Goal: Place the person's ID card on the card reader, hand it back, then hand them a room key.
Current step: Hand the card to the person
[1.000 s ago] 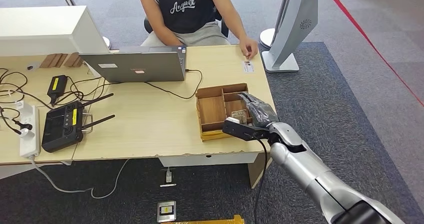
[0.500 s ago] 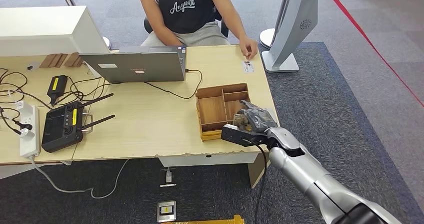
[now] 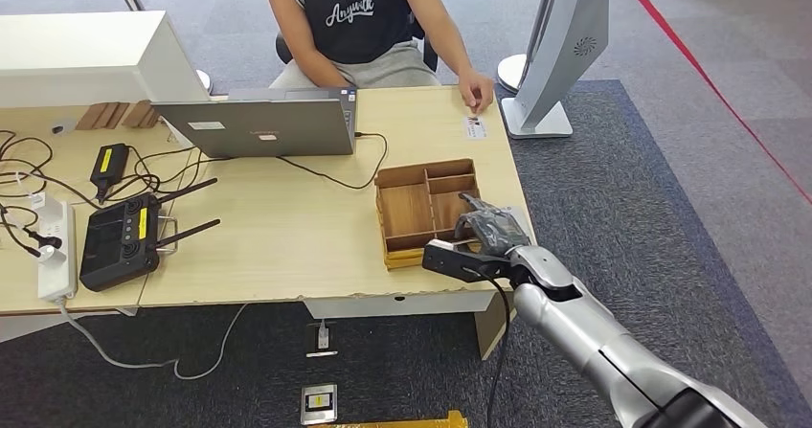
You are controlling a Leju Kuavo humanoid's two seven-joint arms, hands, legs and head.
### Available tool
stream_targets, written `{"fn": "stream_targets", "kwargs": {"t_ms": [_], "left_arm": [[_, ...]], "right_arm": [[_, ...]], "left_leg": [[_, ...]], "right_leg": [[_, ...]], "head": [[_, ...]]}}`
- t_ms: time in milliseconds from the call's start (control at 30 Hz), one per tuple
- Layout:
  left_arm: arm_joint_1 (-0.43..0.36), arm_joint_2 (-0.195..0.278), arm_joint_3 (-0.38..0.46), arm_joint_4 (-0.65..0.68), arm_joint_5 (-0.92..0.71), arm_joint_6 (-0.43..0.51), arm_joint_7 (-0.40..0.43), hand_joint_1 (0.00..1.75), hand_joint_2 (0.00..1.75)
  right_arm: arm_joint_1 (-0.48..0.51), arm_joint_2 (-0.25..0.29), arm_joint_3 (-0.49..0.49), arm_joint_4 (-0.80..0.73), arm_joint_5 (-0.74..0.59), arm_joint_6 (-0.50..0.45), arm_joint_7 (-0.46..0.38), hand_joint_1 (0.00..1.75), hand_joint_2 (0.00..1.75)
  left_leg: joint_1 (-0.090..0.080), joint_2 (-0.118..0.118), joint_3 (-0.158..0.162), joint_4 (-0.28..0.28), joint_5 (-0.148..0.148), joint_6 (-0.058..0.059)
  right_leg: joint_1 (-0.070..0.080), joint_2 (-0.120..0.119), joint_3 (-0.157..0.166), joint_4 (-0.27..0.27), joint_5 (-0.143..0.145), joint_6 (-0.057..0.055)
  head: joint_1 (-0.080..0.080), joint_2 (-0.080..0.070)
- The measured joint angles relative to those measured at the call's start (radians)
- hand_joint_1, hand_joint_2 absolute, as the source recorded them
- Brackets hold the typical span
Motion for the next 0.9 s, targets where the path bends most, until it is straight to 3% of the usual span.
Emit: {"fn": "stream_targets", "kwargs": {"t_ms": [33,100,567,900], "left_arm": [[0.0,0.0,0.0,0.0,0.0,0.001,0.003,0.0,0.0],[0.0,0.0,0.0,0.0,0.0,0.002,0.008,0.0,0.0],[0.0,0.0,0.0,0.0,0.009,0.009,0.021,0.0,0.0],[0.001,0.0,0.0,0.0,-0.008,0.011,0.006,0.0,0.0]], "right_arm": [[0.0,0.001,0.001,0.002,0.0,-0.002,0.0,1.7,1.75],[-0.002,0.005,0.002,0.006,0.001,-0.007,-0.002,1.75,1.75],[-0.024,0.029,0.005,0.015,0.023,-0.112,0.001,1.75,1.75],[-0.04,0.004,-0.014,-0.067,0.073,-0.139,0.08,1.75,1.75]], "left_leg": [[0.0,0.0,0.0,0.0,0.0,0.0],[0.0,0.0,0.0,0.0,0.0,0.0],[0.0,0.0,0.0,0.0,0.0,0.0],[0.0,0.0,0.0,0.0,0.0,0.0]], "right_leg": [[0.0,0.0,0.0,0.0,0.0,0.0],[0.0,0.0,0.0,0.0,0.0,0.0],[0.0,0.0,0.0,0.0,0.0,0.0],[0.0,0.0,0.0,0.0,0.0,0.0]], "head": [[0.0,0.0],[0.0,0.0],[0.0,0.0],[0.0,0.0]]}}
